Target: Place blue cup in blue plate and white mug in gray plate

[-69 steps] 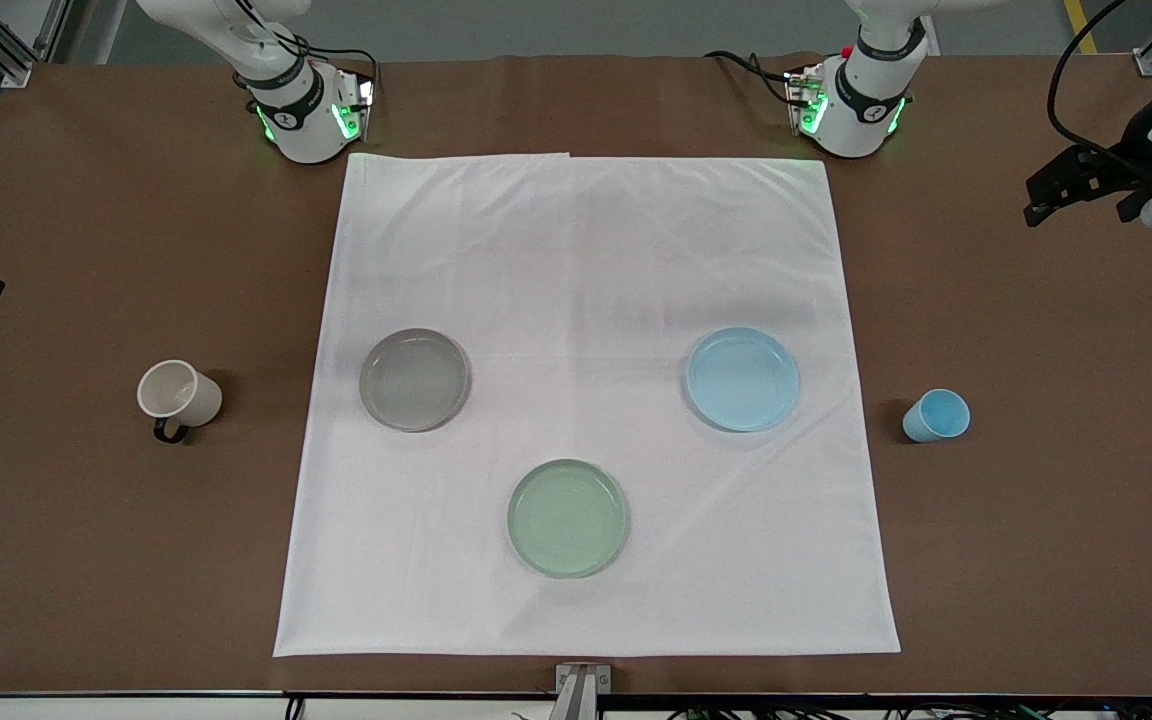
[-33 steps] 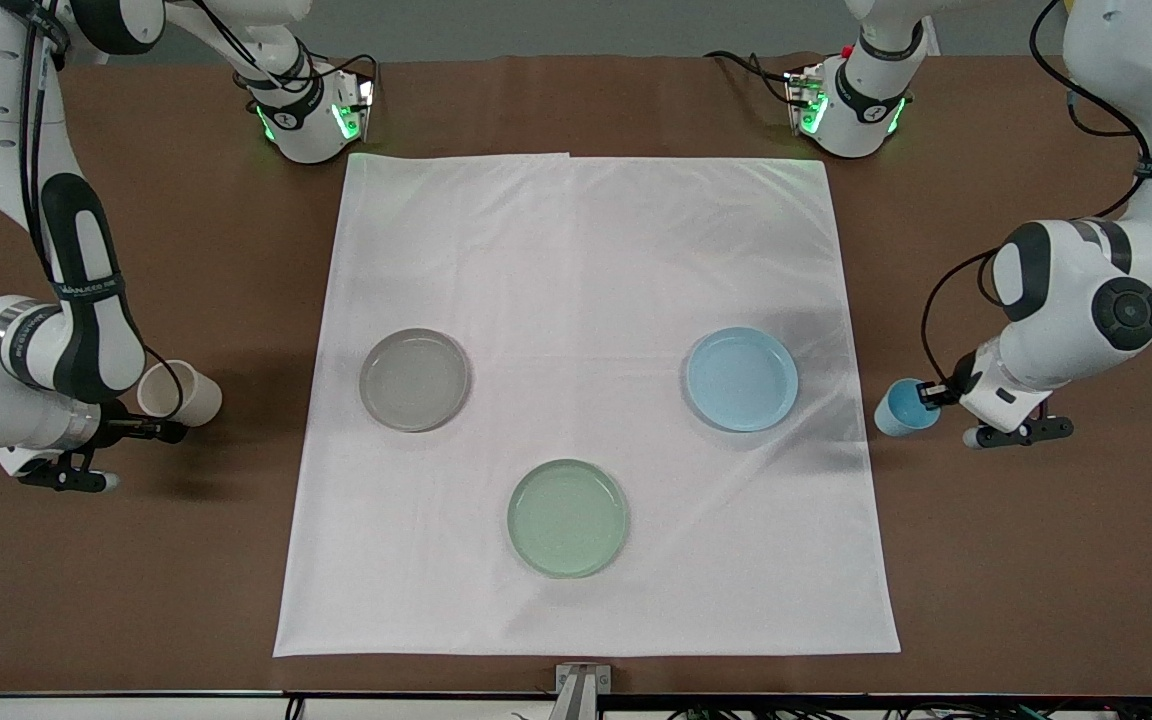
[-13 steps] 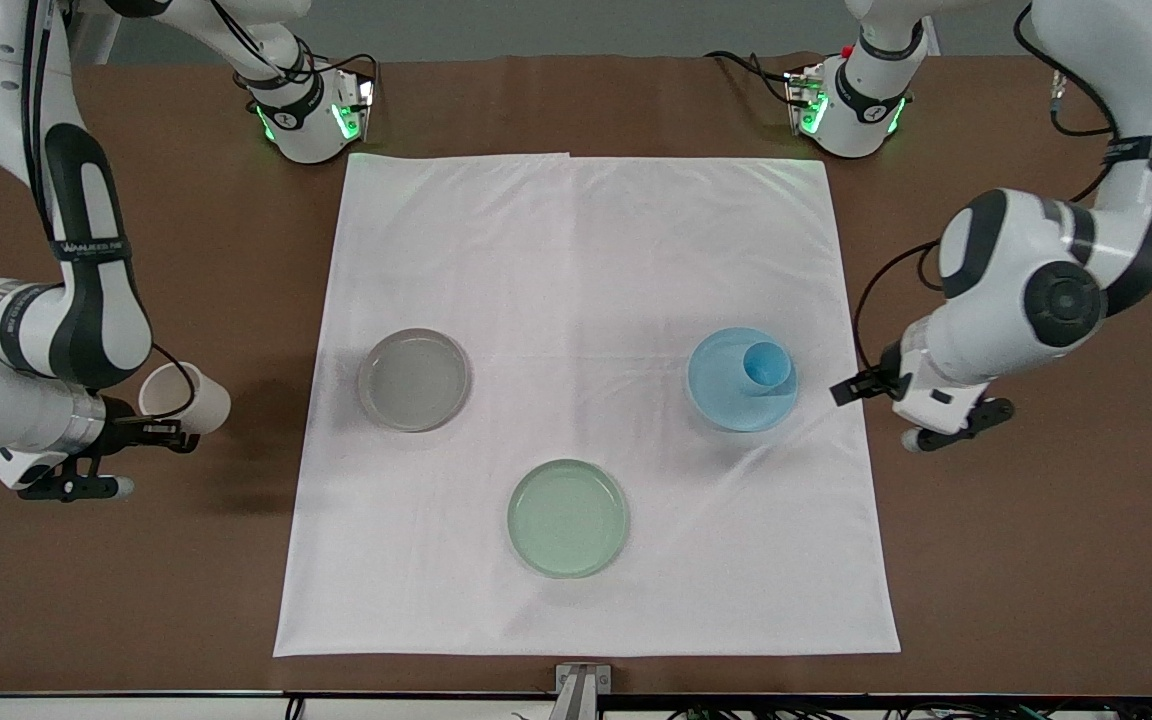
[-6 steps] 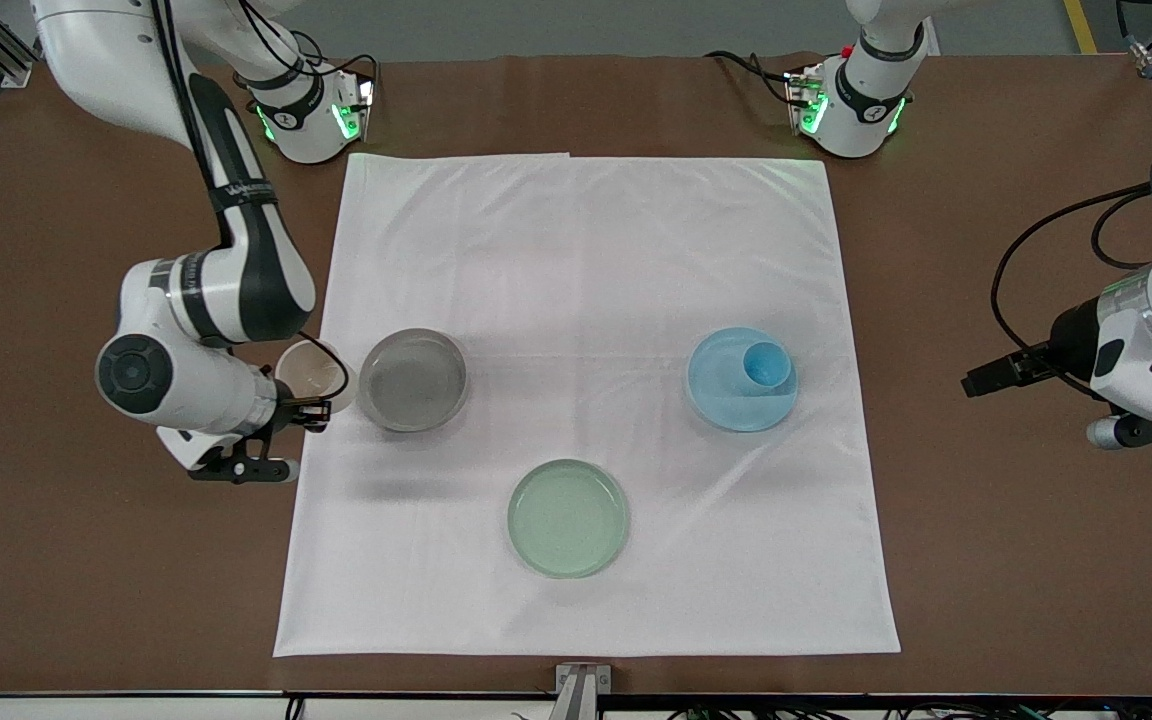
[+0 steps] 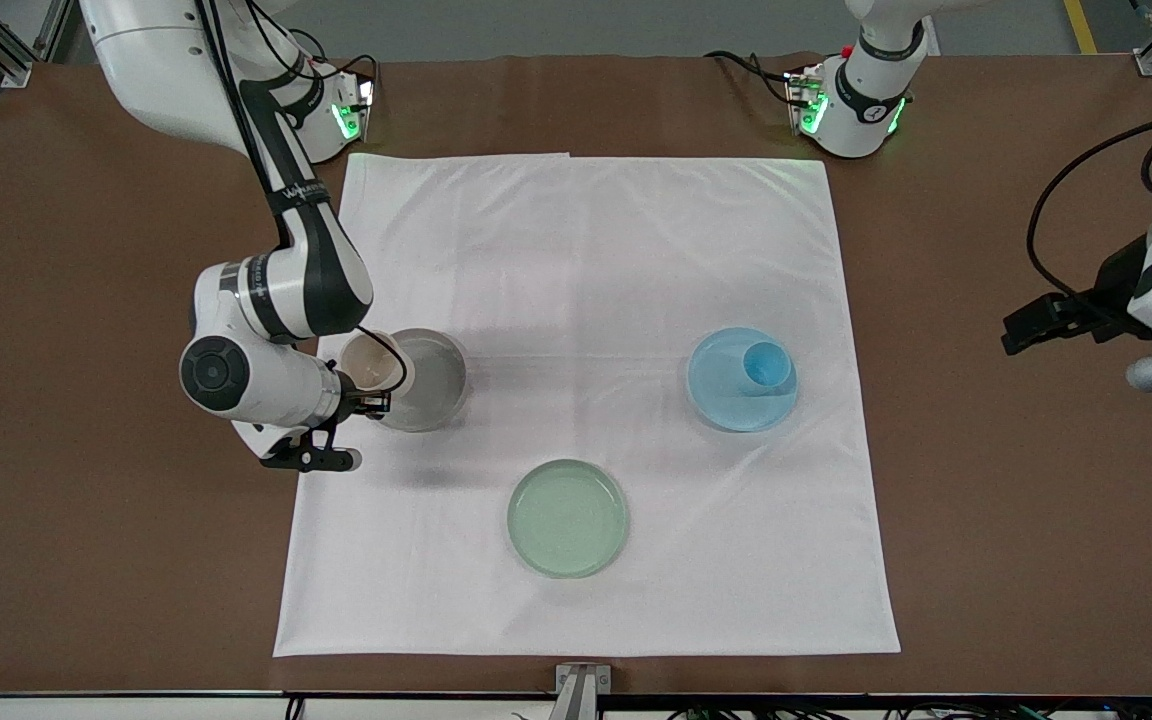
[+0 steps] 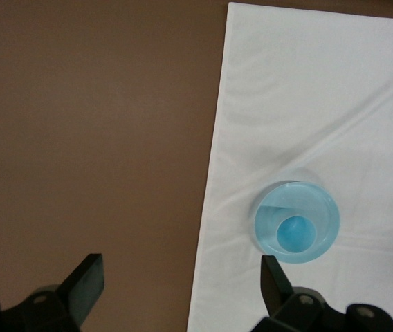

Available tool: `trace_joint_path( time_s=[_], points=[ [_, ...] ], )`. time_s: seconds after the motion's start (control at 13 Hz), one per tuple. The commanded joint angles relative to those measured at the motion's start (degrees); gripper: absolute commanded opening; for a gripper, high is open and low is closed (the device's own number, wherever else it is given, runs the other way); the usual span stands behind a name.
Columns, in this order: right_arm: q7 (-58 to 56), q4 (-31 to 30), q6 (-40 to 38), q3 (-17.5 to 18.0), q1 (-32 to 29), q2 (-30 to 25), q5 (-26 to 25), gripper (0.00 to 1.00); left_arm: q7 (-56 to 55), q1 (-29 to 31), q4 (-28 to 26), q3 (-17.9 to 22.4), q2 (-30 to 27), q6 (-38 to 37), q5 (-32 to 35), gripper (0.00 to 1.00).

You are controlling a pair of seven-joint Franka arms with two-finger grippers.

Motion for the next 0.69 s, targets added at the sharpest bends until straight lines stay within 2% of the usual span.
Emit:
trace_joint_path(
  time_s=[0.0, 0.15, 0.31, 0.38, 0.46, 0.54, 0.62],
  points=[
    [0.33, -0.65, 2.38, -0.59, 1.68, 2.5, 2.05, 0.05, 3.83, -1.9, -7.51, 3.8, -7.07, -2.16, -1.53, 1.0],
    [0.33, -0.73, 2.48, -0.59, 2.39, 3.91, 2.14, 0.05, 3.92, -4.62, -12.27, 7.92, -12.0, -2.18, -4.26, 1.0],
    [0.33, -0.82, 3.0, -0.59, 2.66, 4.45, 3.1, 0.07, 3.31, -5.86, -15.26, 8.38, -14.99, -2.09, -4.36, 1.0],
    [0.33, -0.82, 2.92, -0.59, 2.66, 4.45, 3.11, 0.15, 2.78, -5.95, -15.97, 8.38, -15.79, -2.0, -4.36, 1.0],
    [0.33, -0.82, 2.39, -0.59, 2.57, 4.36, 3.11, 0.46, 2.61, -5.87, -16.15, 8.12, -16.23, -2.09, -4.27, 1.0],
    [0.33, -0.82, 2.13, -0.68, 2.4, 3.75, 3.02, 0.92, 2.6, -5.95, -16.15, 8.03, -16.41, -2.09, -4.18, 1.0],
    [0.16, -0.74, -0.57, -1.02, 2.4, 2.26, 2.85, 1.0, 2.69, -5.87, -16.33, 7.59, -16.41, -2.0, -4.01, 1.0]
  ],
)
